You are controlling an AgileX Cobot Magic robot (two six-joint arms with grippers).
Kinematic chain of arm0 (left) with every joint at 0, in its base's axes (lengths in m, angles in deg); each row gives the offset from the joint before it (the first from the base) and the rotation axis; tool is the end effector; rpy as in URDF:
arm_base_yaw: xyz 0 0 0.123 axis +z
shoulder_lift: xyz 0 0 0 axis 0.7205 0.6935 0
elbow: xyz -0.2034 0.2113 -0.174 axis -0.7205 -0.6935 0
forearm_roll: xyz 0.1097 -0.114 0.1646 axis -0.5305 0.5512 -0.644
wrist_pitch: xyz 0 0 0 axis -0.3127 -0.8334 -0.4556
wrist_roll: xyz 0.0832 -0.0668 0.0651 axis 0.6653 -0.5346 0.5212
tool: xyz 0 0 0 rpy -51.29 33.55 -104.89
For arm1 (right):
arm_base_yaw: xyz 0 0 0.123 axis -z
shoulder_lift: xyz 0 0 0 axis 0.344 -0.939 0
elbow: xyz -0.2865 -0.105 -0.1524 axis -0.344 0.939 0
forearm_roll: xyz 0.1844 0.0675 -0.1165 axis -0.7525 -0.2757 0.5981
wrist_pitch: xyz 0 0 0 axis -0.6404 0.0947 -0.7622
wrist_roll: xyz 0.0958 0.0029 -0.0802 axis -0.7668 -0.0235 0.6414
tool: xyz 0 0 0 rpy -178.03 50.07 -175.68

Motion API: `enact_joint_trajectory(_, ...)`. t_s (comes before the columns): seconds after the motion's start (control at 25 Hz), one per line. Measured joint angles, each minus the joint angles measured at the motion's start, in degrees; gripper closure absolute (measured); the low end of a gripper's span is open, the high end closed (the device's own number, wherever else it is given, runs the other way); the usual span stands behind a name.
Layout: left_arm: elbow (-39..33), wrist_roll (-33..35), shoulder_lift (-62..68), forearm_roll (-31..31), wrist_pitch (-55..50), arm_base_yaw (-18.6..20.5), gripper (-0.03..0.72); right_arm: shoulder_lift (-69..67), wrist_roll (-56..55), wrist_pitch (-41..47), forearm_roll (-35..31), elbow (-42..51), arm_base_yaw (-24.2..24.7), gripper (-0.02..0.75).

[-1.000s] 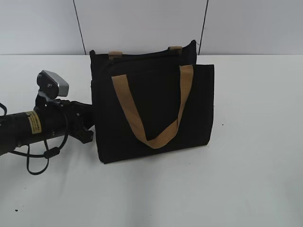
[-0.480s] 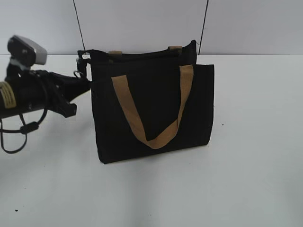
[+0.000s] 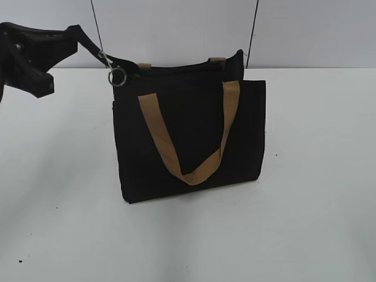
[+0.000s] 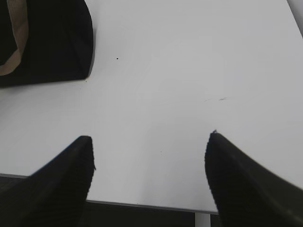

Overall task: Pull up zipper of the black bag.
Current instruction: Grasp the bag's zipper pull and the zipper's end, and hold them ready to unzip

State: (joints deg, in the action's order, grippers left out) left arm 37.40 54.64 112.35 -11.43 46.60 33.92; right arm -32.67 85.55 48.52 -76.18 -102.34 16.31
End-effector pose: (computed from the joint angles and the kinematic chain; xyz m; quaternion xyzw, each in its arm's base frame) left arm 0.2443 -0.1087 0.3331 0.3136 0.6861 -0.1570 0.6374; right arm -0.0544 0.0045 0.2402 -0.0591 0.8648 0.0367 0.4973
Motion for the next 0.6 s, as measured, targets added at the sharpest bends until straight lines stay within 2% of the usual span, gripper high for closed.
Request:
enact_joint_trajectory(0.2,0.00,-4.75,-1.09,-2.38,-0.73,-2.18,0.660,0.00,0.00,0.00,0.00,0.00,0.00,0.178)
enact_joint_trajectory(0.32,0.00,-5.13,-1.11,-2.50,-1.22,-3.95,0.660,0.00,0.00,0.00,0.00,0.00,0.00,0.178)
enact_joint_trajectory(0.6,0.06,-5.25,-1.11,-2.31,-2.06,-4.26,0.660,0.00,0.00,0.00,-0.24,0.00,0.00,0.178)
